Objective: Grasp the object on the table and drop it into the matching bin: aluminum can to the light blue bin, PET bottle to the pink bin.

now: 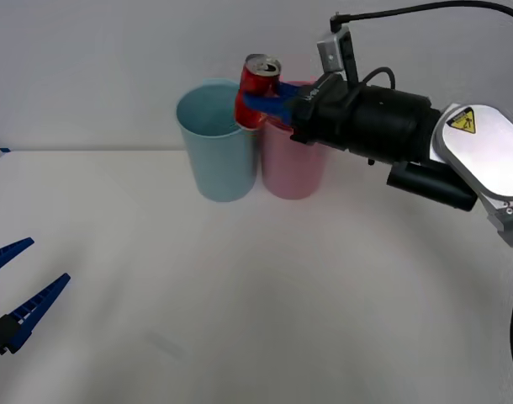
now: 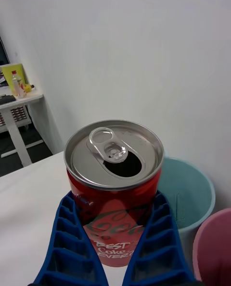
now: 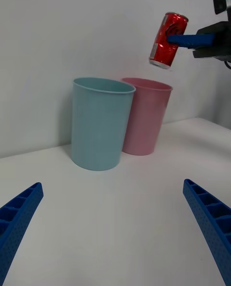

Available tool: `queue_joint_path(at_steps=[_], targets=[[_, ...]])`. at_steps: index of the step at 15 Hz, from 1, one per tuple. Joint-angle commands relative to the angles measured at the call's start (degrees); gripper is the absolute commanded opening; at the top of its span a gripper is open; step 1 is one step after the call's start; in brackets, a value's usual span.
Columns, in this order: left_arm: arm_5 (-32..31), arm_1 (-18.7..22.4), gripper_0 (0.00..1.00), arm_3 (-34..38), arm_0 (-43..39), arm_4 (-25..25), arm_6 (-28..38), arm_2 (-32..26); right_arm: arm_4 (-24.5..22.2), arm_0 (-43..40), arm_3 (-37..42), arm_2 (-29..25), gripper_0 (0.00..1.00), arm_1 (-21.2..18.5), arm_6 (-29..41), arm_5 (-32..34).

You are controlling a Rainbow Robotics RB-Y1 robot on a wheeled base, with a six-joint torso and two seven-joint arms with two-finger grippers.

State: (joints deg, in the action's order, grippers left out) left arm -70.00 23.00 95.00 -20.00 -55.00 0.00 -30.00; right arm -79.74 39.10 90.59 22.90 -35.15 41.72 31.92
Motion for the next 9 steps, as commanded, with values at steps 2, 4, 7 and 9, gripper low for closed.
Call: queue_joint_path(at_steps=[2,4,7,9], targets=[[0.0,0.0,1.00,0.0,0.0,0.0,0.0,0.0,-1.2,6.7,-9.4,1.1,0.00,5.0,-0.4,0.1],[0.0,0.0,1.00,0.0,0.0,0.0,0.0,0.0,-3.1,10.0,-14.4,1.2,0.00,7.8,-0.8,0.1],[0.0,0.0,1.00,0.0,0.0,0.0,0.0,0.0,-4.2,16.1,-23.8,1.9,0.00,12.2,-1.8,-1.4],[0.0,0.0,1.00,0.0,0.0,0.0,0.0,0.0,-4.2,19.0,-28.4,3.8,0.00,14.0,-2.6,-4.4]])
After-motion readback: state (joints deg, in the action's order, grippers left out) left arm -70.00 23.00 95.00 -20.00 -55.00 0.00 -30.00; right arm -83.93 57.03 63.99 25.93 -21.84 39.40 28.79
